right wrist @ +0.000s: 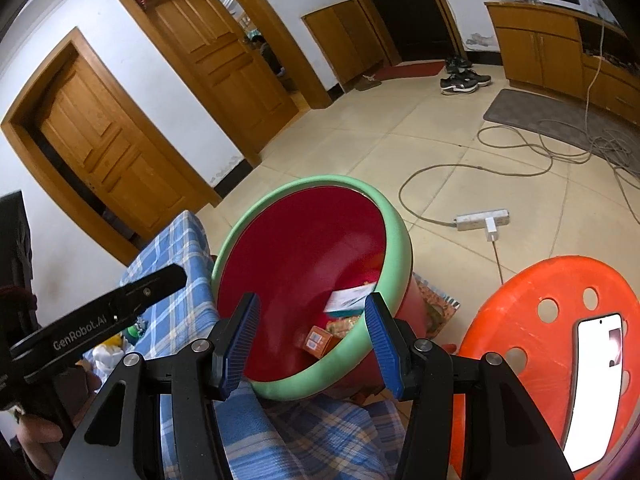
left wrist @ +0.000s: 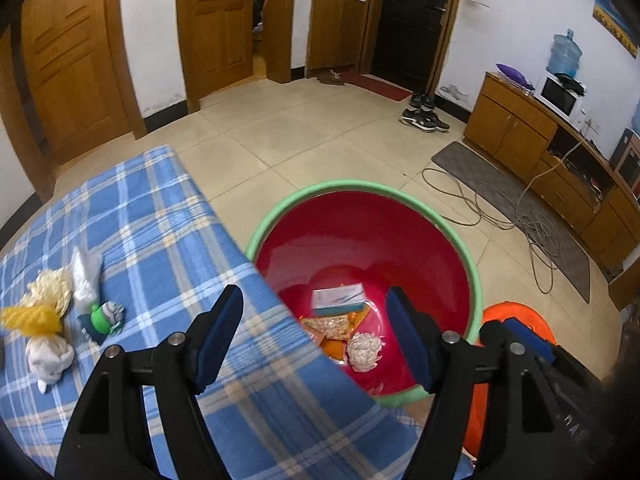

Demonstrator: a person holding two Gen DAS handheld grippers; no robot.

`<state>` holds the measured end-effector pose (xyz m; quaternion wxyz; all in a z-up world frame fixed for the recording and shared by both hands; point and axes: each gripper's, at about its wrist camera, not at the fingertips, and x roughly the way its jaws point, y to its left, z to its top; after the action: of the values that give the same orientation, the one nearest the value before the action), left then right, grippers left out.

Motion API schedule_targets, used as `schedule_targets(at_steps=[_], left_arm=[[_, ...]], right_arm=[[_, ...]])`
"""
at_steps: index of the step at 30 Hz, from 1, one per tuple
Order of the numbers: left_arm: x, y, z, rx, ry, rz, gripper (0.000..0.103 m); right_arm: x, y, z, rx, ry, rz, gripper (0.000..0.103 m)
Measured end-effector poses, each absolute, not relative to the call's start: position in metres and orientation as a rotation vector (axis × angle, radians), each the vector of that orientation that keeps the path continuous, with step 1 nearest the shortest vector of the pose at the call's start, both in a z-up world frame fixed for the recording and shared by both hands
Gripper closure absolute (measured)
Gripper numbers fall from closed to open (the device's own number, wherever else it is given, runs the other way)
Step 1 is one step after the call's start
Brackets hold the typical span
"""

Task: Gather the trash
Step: 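Grasp the white sock with the left tool while the right tool returns to the table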

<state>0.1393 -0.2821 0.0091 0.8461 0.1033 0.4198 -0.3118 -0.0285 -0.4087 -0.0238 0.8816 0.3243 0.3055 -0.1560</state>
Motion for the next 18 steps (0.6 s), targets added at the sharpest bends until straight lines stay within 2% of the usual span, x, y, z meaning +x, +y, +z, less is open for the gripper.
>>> schedule_targets(at_steps=[18], left_arm=[[0.157, -0.169, 0.017, 0.101, 0.864, -0.419, 0.03]], right_arm=[[-0.02, -0.379, -0.014, 0.635, 0.653, -0.253, 0.046]])
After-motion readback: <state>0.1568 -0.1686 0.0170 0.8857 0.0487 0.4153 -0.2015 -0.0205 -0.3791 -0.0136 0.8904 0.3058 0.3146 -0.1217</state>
